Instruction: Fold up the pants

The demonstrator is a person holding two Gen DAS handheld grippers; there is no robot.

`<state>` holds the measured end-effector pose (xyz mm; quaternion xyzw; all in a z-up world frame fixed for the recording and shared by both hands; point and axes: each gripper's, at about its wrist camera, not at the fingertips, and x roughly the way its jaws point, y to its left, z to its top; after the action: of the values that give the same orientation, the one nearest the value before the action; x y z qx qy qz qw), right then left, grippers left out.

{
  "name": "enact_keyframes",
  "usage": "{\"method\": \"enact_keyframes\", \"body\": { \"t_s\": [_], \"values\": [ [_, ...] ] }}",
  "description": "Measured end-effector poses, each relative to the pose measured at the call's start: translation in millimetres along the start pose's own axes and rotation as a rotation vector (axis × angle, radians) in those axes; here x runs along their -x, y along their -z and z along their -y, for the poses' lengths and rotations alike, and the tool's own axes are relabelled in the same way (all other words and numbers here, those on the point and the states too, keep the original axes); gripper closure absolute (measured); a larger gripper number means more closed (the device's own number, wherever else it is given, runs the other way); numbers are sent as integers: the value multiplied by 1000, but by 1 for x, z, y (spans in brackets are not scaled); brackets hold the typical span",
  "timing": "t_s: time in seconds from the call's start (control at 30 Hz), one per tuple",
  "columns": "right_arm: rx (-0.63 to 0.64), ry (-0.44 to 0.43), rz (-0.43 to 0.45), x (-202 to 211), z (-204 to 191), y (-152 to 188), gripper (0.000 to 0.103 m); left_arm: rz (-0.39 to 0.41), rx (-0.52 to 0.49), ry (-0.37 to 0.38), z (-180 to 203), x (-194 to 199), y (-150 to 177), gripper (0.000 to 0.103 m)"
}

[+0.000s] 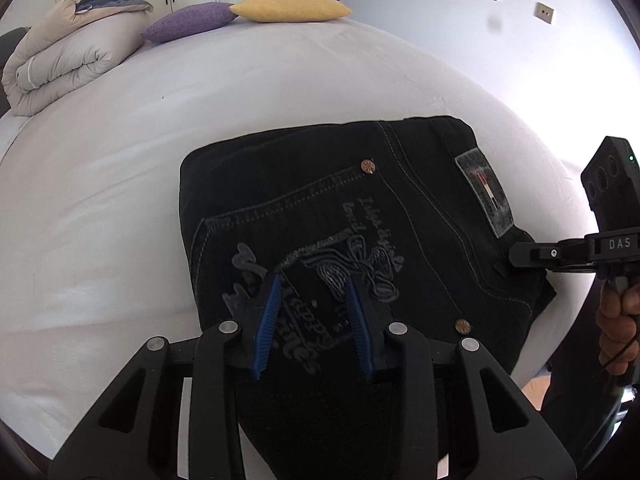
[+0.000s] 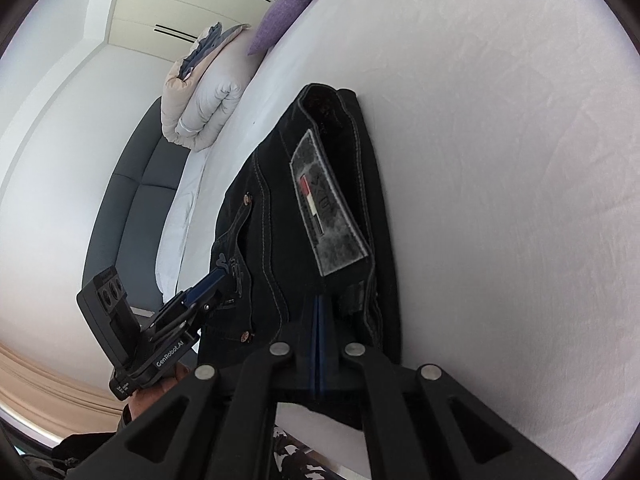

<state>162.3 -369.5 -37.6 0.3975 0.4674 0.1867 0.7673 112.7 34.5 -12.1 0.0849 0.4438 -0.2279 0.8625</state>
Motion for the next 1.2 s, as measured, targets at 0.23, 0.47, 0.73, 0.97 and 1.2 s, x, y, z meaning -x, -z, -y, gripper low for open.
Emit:
{"method": "enact_keyframes", "body": {
  "t_s": [0.23, 0.47, 0.73, 0.97, 1.2],
  "values": [
    [27, 28, 15, 30, 0, 16, 103, -5, 16, 17, 9, 16, 19, 71],
    [21, 23, 140, 73, 2, 6, 40, 28, 111, 35, -4, 60, 43, 27],
    [37, 36, -3, 13, 4, -43, 40, -17, 323, 191, -64, 32, 28, 21],
    [44, 72, -73, -23, 4, -64, 58, -97, 450, 342, -91, -18, 16, 23],
    [127, 144, -84, -38, -10, -68, 79, -136, 360, 289, -72, -26, -6, 69]
  ]
}}
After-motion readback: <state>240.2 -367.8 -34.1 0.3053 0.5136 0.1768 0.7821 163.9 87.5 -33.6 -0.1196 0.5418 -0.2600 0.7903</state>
